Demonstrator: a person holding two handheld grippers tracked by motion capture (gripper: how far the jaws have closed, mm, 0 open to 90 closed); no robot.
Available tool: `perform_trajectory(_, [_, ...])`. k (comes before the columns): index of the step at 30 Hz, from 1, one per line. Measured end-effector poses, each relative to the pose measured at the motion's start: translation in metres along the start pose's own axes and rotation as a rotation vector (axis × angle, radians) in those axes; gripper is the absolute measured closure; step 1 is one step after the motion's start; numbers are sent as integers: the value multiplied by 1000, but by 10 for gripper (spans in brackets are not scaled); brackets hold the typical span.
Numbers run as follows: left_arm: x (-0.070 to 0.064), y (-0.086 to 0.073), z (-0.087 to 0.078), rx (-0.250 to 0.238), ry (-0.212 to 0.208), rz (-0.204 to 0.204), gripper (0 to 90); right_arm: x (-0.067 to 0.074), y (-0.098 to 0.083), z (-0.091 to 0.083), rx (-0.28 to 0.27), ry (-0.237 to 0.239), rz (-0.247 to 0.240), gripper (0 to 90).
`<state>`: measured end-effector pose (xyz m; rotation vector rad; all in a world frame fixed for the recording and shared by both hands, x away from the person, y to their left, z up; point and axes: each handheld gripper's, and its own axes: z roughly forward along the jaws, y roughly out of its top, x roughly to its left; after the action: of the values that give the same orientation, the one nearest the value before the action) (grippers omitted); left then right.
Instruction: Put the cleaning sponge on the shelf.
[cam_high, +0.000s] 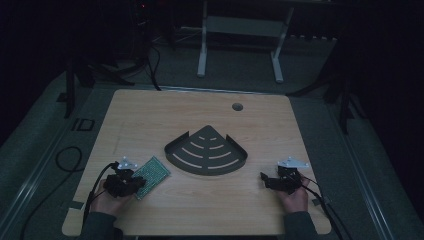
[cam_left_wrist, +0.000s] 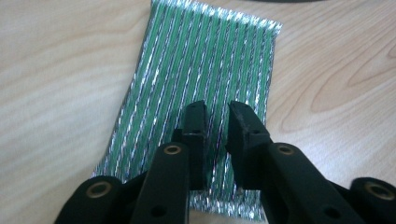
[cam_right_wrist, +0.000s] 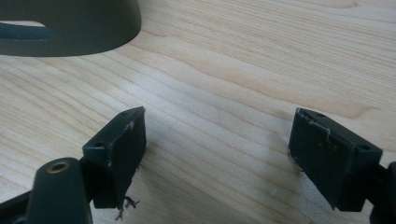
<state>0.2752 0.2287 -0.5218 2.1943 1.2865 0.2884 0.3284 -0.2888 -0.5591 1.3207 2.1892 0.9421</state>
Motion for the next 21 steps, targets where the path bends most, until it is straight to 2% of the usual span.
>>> perform_trajectory(4, [1,10,0,-3,4,31,746,0,0,0,0,0,1,186])
perform_trajectory(7, [5,23,-3,-17,9,93,708,0,0,0,-1,0,1,186])
perform_trajectory(9, [9,28,-5,-25,-2,113,686,0,0,0,-1,0,1,186])
perform_trajectory(15, [22,42,-7,6,-2,145,672,0,0,0,-1,0,0,186])
perform_trajectory(21, [34,54,-5,60,-25,149,646,0,0,0,-1,0,0,186])
